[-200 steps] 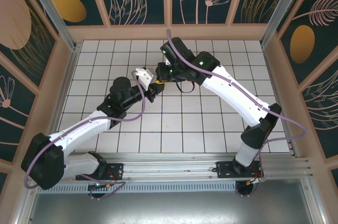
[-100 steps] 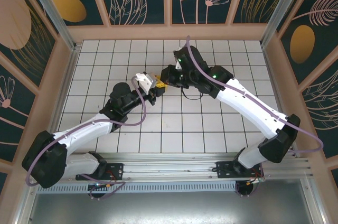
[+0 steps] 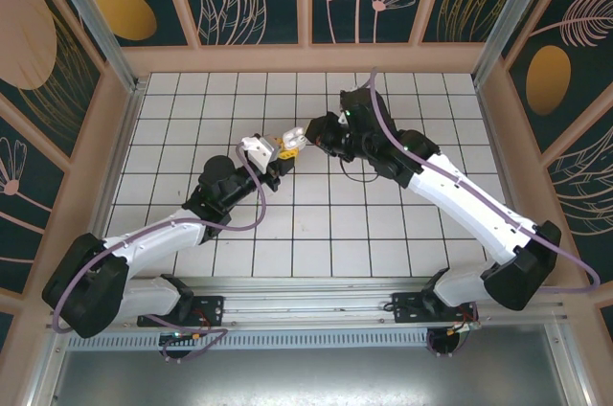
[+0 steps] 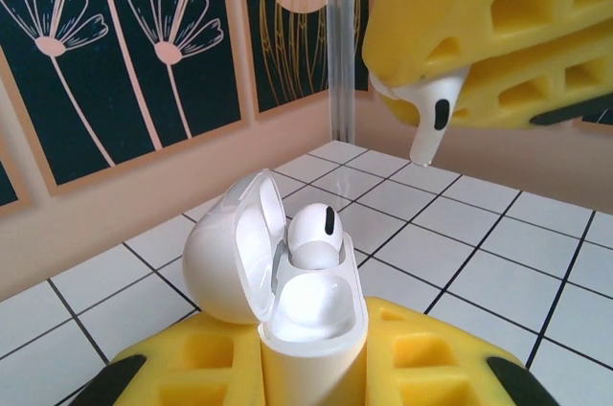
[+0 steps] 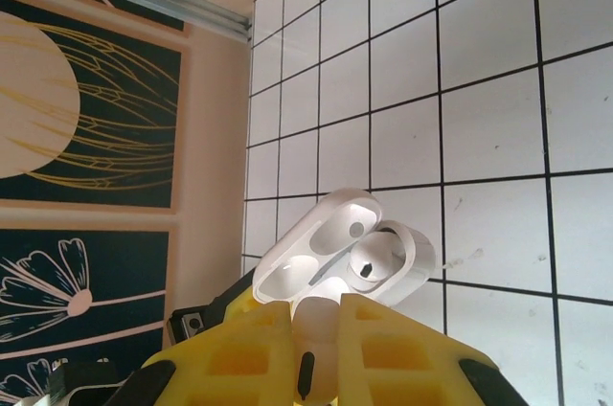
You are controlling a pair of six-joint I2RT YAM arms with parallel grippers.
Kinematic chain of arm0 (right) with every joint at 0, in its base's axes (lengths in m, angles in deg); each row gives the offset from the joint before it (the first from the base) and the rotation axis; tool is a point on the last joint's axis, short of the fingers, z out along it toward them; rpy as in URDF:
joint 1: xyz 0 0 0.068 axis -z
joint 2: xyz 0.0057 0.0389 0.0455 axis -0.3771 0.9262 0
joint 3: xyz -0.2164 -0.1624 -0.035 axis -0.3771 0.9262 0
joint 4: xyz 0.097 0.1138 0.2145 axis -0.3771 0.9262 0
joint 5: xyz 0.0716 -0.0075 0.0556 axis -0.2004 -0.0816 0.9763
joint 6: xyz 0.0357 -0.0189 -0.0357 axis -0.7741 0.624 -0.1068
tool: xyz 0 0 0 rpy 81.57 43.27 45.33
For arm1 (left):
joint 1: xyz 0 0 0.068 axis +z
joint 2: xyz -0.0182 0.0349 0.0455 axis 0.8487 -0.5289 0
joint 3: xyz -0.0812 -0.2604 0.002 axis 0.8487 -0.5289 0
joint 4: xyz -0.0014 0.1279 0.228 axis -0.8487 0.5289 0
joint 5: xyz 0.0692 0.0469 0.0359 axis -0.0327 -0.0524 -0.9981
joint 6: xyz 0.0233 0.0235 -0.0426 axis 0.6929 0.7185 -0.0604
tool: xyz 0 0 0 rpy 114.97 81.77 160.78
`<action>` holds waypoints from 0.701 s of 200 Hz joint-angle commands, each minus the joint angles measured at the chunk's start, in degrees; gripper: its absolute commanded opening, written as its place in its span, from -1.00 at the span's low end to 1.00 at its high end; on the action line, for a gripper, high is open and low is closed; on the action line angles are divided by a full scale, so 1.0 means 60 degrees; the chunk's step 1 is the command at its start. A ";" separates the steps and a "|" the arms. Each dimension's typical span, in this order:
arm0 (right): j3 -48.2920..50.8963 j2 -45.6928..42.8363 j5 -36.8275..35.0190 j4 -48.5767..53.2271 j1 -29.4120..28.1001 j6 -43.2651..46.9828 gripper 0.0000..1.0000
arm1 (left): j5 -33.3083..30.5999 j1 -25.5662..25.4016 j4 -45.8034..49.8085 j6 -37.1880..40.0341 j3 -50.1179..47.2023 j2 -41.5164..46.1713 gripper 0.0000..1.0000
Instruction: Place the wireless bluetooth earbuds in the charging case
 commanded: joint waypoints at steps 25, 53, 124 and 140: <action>0.0239 -0.0244 -0.0084 -0.0762 0.0019 -0.0539 -0.85 | -0.0144 0.0035 -0.0811 0.0287 -0.0015 -0.0157 -1.00; 0.0984 -0.0547 0.0352 -0.1149 0.0473 -0.0920 -0.84 | -0.0354 0.0033 -0.0659 0.0459 0.0007 -0.0125 -1.00; 0.5262 -0.1083 0.1698 -0.2216 0.2520 -0.2224 -0.84 | -0.1169 0.0035 0.0042 0.0523 -0.0458 0.0511 -1.00; 0.5848 -0.0797 0.1766 -0.2247 0.2673 -0.2270 -0.83 | -0.1206 0.0033 0.0113 0.0498 -0.0575 0.0642 -1.00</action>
